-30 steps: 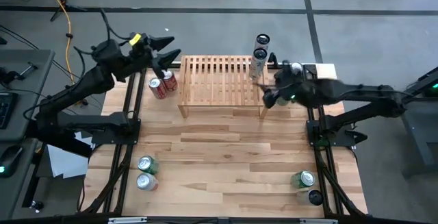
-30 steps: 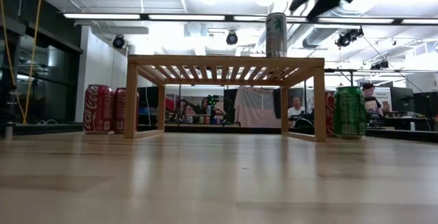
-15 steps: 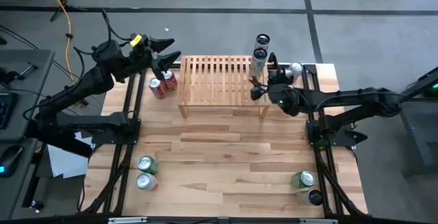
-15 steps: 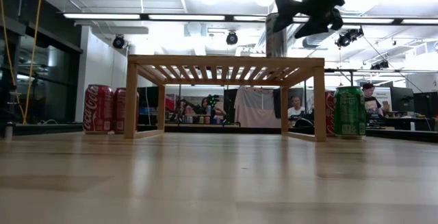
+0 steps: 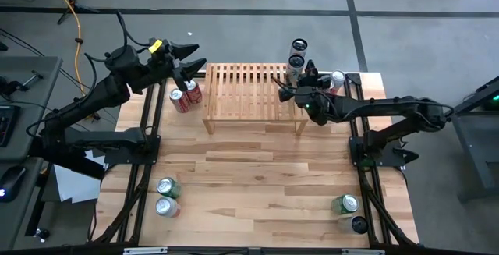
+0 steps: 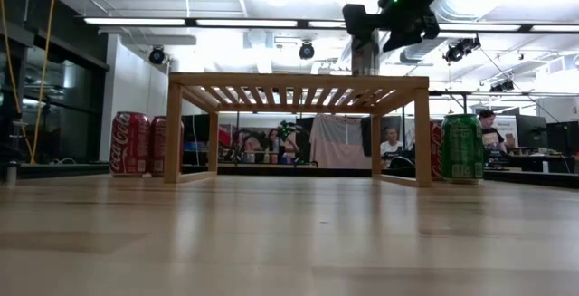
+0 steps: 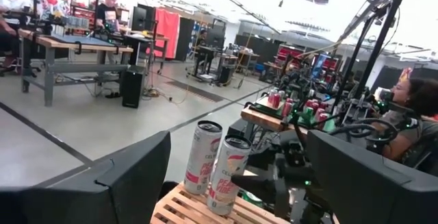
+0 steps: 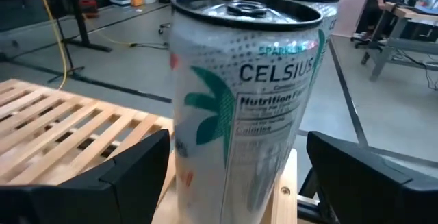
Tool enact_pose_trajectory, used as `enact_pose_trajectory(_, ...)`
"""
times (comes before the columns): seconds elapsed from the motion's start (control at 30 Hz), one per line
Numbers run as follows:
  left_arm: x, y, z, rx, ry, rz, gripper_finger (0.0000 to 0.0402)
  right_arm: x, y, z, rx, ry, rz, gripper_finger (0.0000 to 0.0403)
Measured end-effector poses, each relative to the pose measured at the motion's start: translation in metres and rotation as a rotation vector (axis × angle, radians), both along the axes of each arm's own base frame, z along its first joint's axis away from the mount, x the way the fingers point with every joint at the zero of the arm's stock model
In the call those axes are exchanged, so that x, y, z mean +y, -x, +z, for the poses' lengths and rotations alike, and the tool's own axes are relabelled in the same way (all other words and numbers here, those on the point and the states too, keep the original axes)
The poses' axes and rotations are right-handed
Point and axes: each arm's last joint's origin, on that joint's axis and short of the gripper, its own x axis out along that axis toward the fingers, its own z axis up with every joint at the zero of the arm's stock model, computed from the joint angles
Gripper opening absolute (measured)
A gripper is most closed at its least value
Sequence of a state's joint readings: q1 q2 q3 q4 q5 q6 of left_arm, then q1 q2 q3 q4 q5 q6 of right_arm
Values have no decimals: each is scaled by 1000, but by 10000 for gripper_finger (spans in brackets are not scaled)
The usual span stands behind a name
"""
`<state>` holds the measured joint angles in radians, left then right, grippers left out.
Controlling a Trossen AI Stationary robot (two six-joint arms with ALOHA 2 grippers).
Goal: Place canned beverage on shelf
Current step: Put the top white pink soda can on the shelf aligned with the other white pink soda can
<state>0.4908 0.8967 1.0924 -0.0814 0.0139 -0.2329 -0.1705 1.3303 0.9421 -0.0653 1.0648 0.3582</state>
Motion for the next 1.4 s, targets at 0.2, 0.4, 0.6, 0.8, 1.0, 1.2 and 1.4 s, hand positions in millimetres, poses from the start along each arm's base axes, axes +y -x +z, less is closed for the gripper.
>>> enact_pose_trajectory(0.2, 0, 0, 0, 1, 1, 0, 333, -13, 2, 3, -37, 5, -42, 330)
enact_pose_trajectory(0.4, 0, 0, 0, 5, 2, 0, 333, -25, 4, 4, -64, -11, -42, 330)
enact_pose_trajectory(0.6, 0, 0, -1, 5, 2, 0, 333, -28, 5, 3, -60, -20, -32, 327)
enact_pose_trajectory(0.8, 0, 0, -2, 15, 7, 0, 333, -27, 5, 5, -4, -18, 32, 265)
enact_pose_trajectory(1.0, 0, 0, -4, 35, 18, 0, 333, -29, 19, 17, 26, -6, 65, 228)
enact_pose_trajectory(1.2, 0, 0, -4, 38, 20, 0, 333, -33, 33, 25, 36, -42, 147, 228)
enact_pose_trajectory(1.4, 0, 0, -4, 38, 20, 0, 333, -38, 47, 28, 61, -65, 400, 228)
